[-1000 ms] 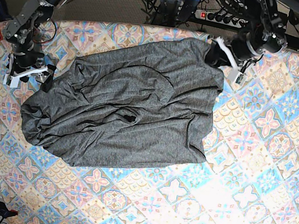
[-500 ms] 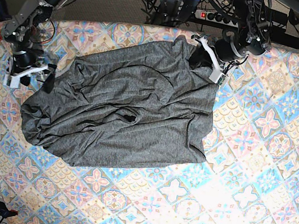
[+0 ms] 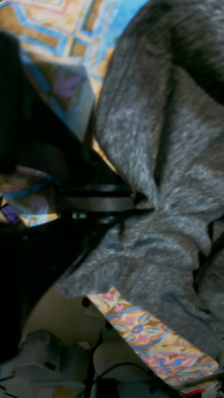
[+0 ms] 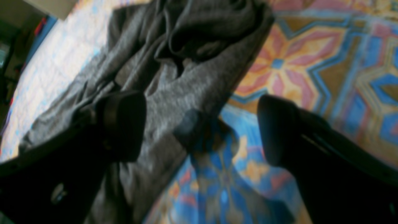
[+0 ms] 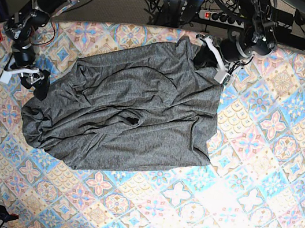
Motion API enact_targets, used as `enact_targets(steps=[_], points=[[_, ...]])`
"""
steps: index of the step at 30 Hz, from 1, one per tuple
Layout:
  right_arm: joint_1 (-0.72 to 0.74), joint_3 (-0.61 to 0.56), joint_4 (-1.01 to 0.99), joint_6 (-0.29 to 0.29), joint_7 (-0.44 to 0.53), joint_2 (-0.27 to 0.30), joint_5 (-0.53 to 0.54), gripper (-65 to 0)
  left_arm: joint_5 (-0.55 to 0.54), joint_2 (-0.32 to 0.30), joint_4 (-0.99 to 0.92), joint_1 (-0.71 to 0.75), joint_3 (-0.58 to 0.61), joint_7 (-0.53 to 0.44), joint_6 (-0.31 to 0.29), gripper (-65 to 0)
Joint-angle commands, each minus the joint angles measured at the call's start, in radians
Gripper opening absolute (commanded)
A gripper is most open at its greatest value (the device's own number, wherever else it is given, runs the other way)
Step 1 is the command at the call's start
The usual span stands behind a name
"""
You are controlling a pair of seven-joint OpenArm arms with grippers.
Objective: Layout the t-shirt on the table in an organized manner, then fold the t-shirt properly
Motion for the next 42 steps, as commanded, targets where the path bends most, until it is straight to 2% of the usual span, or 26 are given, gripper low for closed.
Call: enact_targets(steps=[1,10,14,17,24,28,34,37,39,42], points=[[0.002,-0.004,-0.009,-0.026,-0.054,0.001,-0.049,-10.5,0.167,-0.008,-0.005,0.033,-0.002,0.168,0.035,-65.0],[-0.004,-0.012,-0.006,-0.026,-0.061,0.001,-0.055,-10.5,0.167,-0.008,0.007,0.033,-0.002,0.169,0.035,-65.0],[-0.004,-0.064,-0.005,-0.026,-0.142,0.001,-0.057,-10.5,0.167,-0.008,0.007,0.033,-0.002,0.169,0.035,-65.0],[-0.004,-0.114,-0.005,-0.026,-0.151,0.0,-0.057,-13.8,0.167,-0.008,0.007,0.033,-0.002,0.169,0.035,-65.0],[-0.004,-0.131,-0.005,-0.026,-0.157,-0.002,-0.057,-25.3,0.167,-0.008,0.007,0.033,-0.002,0.169,0.035,-65.0],[-0.004,-0.147,-0.005,-0.026,-0.157,-0.003,-0.057,-26.0,0.167,-0.008,0.007,0.031,-0.002,0.169,0.035,-65.0],[-0.004,-0.266,-0.003,-0.026,-0.157,-0.003,-0.057,-26.1,0.167,-0.008,0.007,0.029,-0.002,0.169,0.035,-65.0],[-0.004,-0.317,0.06,-0.026,-0.156,-0.003,-0.057,-26.6,0.169,-0.01,0.007,0.028,-0.002,0.168,0.035,-65.0],[-0.006,-0.326,0.117,-0.026,-0.156,-0.003,-0.057,-30.6,0.169,-0.019,0.007,0.026,-0.002,0.166,0.035,-65.0],[-0.015,-0.323,0.156,-0.026,-0.157,-0.003,-0.057,-39.9,0.169,-0.028,0.007,0.023,-0.002,0.166,0.035,-65.0]])
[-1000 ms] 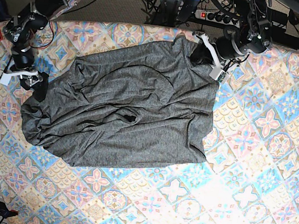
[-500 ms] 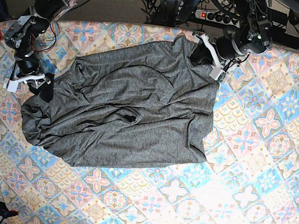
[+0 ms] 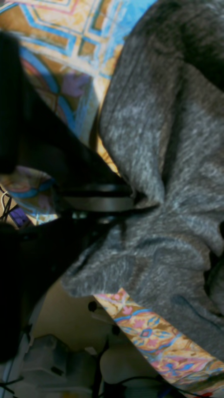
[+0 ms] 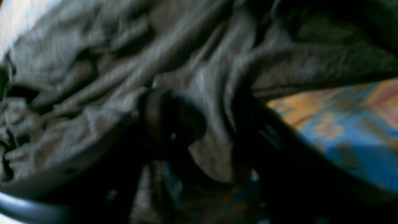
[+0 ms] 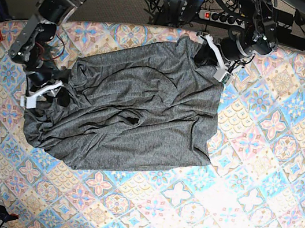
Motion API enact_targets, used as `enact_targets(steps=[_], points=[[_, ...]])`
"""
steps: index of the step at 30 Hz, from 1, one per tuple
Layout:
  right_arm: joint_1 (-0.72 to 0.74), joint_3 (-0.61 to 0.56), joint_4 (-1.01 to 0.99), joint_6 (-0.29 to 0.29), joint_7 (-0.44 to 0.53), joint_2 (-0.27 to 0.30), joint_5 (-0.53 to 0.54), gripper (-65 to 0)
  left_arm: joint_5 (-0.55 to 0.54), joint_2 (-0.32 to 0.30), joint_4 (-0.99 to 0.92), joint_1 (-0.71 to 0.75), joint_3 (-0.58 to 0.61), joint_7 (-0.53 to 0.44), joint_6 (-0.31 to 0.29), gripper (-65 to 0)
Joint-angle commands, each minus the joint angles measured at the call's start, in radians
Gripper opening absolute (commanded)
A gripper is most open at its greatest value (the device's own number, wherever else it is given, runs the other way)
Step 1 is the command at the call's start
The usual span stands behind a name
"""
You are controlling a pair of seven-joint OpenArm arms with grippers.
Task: Layout the t-shirt on the table in an organized manner, then fold the t-shirt properly
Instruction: 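Stretch the shirt between both grippers and lay it flatter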
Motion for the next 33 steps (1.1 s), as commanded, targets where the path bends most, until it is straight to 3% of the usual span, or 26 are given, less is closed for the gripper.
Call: enact_targets(steps=[1,4,11,16,22,26,33], points=[[-0.02,-0.001,0.013,0.009,-0.029,0.01,-0.01,-43.1,0.157,-0.012,-0.015,0.025,-0.005,0.142,0.036,-65.0],[-0.049,-0.001,0.017,0.009,-0.026,0.01,-0.01,-49.1,0.157,-0.014,-0.015,0.023,-0.005,0.141,0.036,-65.0],[-0.084,0.075,0.014,0.009,-0.021,0.015,-0.01,-55.0,0.157,-0.02,-0.015,0.011,-0.005,0.142,0.036,-65.0],[-0.084,0.118,0.008,0.009,-0.02,0.015,-0.01,-65.0,0.155,-0.052,0.005,0.01,-0.005,0.144,0.036,-65.0],[-0.084,0.243,0.008,0.009,-0.024,0.019,-0.012,-65.0,0.155,-0.096,0.084,0.013,-0.051,0.145,0.036,-65.0],[-0.083,0.249,0.008,0.009,-0.026,0.045,-0.012,-65.0,0.155,-0.101,0.091,0.006,-0.126,0.145,0.036,-65.0],[-0.087,0.249,0.014,0.009,-0.028,0.045,-0.012,-65.0,0.146,-0.118,0.096,0.003,-0.134,0.147,0.036,-65.0]])
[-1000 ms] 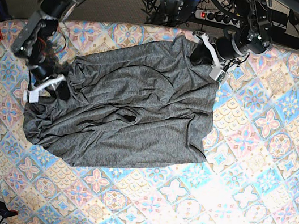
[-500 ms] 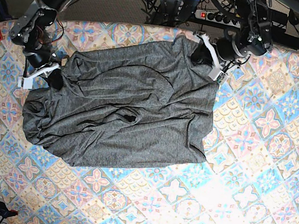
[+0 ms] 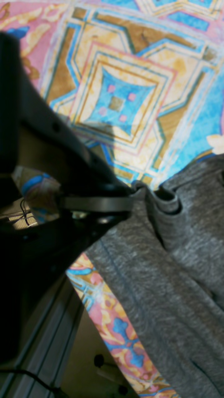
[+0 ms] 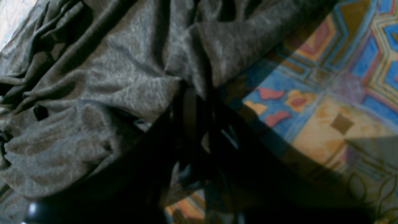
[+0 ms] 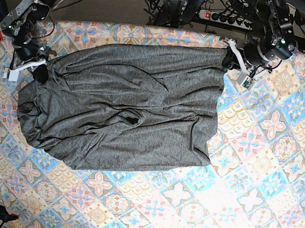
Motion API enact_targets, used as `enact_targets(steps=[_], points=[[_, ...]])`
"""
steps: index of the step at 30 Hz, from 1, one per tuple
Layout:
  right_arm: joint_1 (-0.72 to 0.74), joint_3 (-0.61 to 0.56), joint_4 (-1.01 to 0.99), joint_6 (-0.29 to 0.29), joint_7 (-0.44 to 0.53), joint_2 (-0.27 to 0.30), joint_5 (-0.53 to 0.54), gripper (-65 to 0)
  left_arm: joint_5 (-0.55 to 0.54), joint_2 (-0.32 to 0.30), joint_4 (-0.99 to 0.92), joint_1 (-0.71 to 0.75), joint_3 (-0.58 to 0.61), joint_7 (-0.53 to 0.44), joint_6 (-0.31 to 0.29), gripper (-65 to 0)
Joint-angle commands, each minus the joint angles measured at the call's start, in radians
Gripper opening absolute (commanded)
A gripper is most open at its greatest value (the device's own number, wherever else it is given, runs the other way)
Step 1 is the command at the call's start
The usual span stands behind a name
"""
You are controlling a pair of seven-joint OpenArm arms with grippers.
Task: Layout the t-shirt on the table in an organized manner, then fold the t-shirt properly
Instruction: 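Stretch the shirt between both grippers and lay it flatter, then release with the left gripper and regrasp the shirt's edge fabric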
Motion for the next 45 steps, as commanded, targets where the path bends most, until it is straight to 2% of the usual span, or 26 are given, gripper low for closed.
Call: enact_targets(steps=[1,4,8,12,18,25,28,32,37,41,45], points=[[0.0,0.005,0.012,-0.013,-0.02,0.018,-0.027,-65.0,0.097,-0.016,0.023,0.012,-0.014,0.061,0.033,-65.0],[-0.002,0.011,0.015,-0.013,-0.02,0.018,-0.027,-65.0,0.094,-0.013,0.127,0.047,-0.013,0.068,0.033,-65.0],[-0.003,0.067,0.015,-0.013,-0.022,0.018,-0.027,-65.0,0.068,0.0,0.259,0.055,-0.01,0.16,0.033,-65.0],[-0.031,0.072,0.041,-0.013,-0.022,0.016,-0.027,-65.0,0.031,0.0,0.286,0.05,-0.01,0.2,0.033,-65.0],[-0.046,0.072,0.173,-0.013,-0.022,0.013,-0.03,-65.0,0.034,0.003,0.286,0.016,-0.008,0.26,0.033,-65.0],[-0.072,0.07,0.277,-0.013,-0.022,0.012,-0.182,-65.0,0.035,0.005,0.293,-0.027,-0.005,0.274,0.033,-65.0],[-0.071,0.069,0.288,-0.013,-0.022,0.009,-0.246,-65.0,0.038,0.002,0.293,-0.076,0.05,0.323,0.033,-65.0],[-0.071,0.069,0.288,-0.013,-0.022,-0.011,-0.248,-65.0,0.091,0.008,0.293,-0.157,0.101,0.432,0.033,-65.0],[-0.071,0.069,0.282,-0.013,-0.022,-0.011,-0.248,-65.0,0.14,0.008,0.293,-0.182,0.193,0.453,0.033,-65.0],[-0.071,0.066,0.278,-0.013,-0.022,-0.011,-0.251,-65.0,0.14,0.007,0.293,-0.171,0.251,0.453,0.033,-65.0],[-0.071,0.064,0.278,-0.013,-0.022,-0.011,-0.253,-65.0,0.121,0.045,0.305,-0.109,0.241,0.453,0.033,-44.0]])
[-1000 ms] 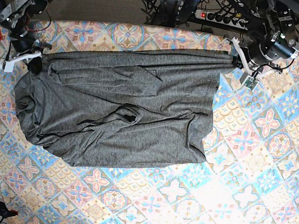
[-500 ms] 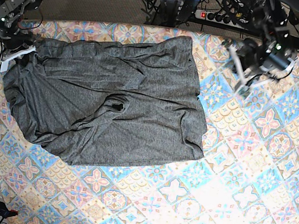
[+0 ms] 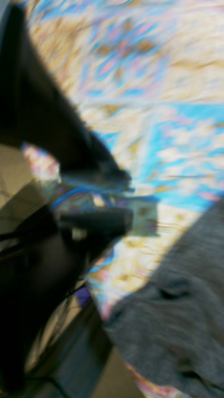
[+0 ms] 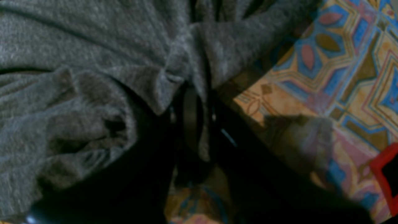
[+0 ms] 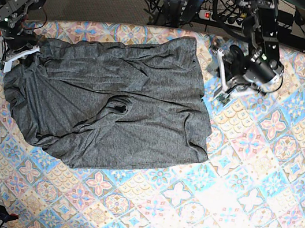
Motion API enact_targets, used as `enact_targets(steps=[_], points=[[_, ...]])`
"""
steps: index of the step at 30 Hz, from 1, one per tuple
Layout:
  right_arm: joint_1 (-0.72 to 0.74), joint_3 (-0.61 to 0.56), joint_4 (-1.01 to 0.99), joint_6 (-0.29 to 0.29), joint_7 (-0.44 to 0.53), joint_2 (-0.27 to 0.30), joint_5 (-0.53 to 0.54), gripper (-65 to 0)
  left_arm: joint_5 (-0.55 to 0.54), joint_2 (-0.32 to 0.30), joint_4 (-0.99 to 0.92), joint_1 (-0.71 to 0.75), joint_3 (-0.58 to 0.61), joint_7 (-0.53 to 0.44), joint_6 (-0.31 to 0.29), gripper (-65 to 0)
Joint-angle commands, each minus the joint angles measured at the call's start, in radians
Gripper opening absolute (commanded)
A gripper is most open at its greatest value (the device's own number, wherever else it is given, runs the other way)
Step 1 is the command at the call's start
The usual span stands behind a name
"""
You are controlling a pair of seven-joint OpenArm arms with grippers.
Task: Layout the t-shirt on the table in an organized manner, then fold the t-shirt properly
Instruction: 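Release with the left gripper and regrasp the shirt's edge fabric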
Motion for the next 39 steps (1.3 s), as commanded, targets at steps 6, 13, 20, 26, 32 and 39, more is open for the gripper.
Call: enact_targets(steps=[6,13,20,26,32,39], points=[[0.009,-0.078,0.012,0.006,0.023,0.019,0.011,-65.0,-0.137,0.011,0.014,0.065,-0.019,-0.002,0.001,-39.1],[0.009,-0.141,0.012,0.006,0.026,0.019,0.011,-65.0,-0.176,0.065,-0.053,0.108,-0.006,-0.052,0.001,-39.1],[0.009,-0.157,0.014,0.006,0.027,0.019,0.011,-65.0,-0.358,0.076,-0.134,0.186,-0.002,-0.19,0.001,-39.1],[0.009,-0.157,0.012,0.006,0.027,0.019,0.011,-65.0,-0.463,0.011,-0.171,0.217,-0.006,-0.271,0.001,-39.1],[0.009,-0.159,0.012,0.006,0.027,0.019,0.011,-65.0,-0.462,0.001,-0.205,0.209,-0.006,-0.297,0.001,-39.1],[0.009,-0.159,0.012,0.006,0.027,0.019,0.011,-65.0,-0.46,0.005,-0.346,0.156,0.005,-0.357,0.001,-39.1]])
